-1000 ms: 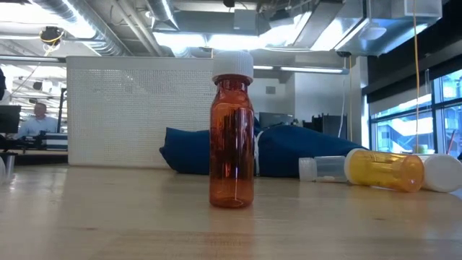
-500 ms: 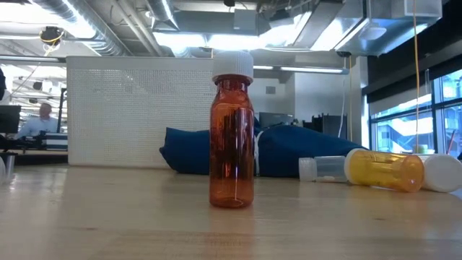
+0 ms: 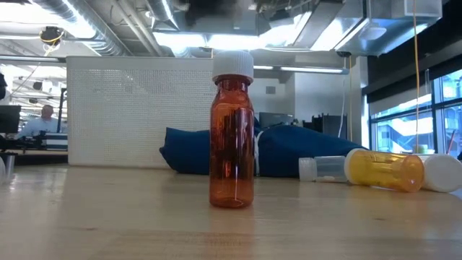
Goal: Pick & place medical supplies in basket/bin
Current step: Put the white bandage into the white container
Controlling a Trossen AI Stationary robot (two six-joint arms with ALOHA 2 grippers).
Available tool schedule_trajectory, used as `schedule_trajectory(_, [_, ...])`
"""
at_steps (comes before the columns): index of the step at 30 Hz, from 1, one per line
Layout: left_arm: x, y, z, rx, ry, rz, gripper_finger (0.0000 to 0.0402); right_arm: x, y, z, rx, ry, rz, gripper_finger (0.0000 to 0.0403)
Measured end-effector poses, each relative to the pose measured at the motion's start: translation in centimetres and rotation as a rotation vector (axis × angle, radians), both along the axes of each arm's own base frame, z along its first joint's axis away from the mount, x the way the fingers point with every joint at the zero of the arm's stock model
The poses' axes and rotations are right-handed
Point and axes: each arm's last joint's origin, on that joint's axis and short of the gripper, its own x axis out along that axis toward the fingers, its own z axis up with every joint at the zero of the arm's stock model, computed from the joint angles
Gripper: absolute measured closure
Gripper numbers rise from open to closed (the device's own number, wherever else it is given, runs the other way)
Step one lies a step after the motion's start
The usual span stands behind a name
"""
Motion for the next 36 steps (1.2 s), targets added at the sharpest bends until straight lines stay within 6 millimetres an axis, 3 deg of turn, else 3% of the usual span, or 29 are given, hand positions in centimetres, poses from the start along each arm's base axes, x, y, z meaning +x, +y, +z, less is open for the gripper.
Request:
schedule_trajectory(6, [-6.2, 3.3, -0.2, -0.006, 0.279, 0.228, 0.0286, -0.4, -0.5, -0.7, -0.018, 0.08, -0.144, 0.0042])
schedule_trajectory(12, [-9.8, 5.7, -1.9, -0.013, 0.572, 0.29, 0.0286, 0.4, -1.5, -1.3, -0.027, 0.113, -0.259, 0.0042])
schedule_trajectory(16, [-10.8, 7.2, -3.5, -0.022, 0.783, 0.285, 0.0286, 1.4, -2.3, -1.8, -0.027, 0.135, -0.296, 0.0042])
schedule_trajectory(21, [-11.0, 9.4, -5.2, -0.02, 0.924, 0.247, 0.0286, 2.9, -3.2, -2.8, -0.009, 0.168, -0.337, 0.0042])
schedule_trajectory(29, [-10.7, 11.9, -7.3, -0.089, 0.982, 0.071, 0.0286, 4.4, -4.0, -4.2, 0.056, 0.203, -0.378, 0.0042])
schedule_trajectory(33, [-11.0, 13.3, -7.7, -0.106, 1.018, 0.083, 0.0286, 4.3, -4.0, -4.1, 0.061, 0.197, -0.378, 0.0042])
schedule_trajectory(36, [-11.1, 13.6, -6.1, -0.126, 0.919, 0.079, 0.0286, 4.3, -4.0, -4.1, 0.062, 0.194, -0.377, 0.0042])
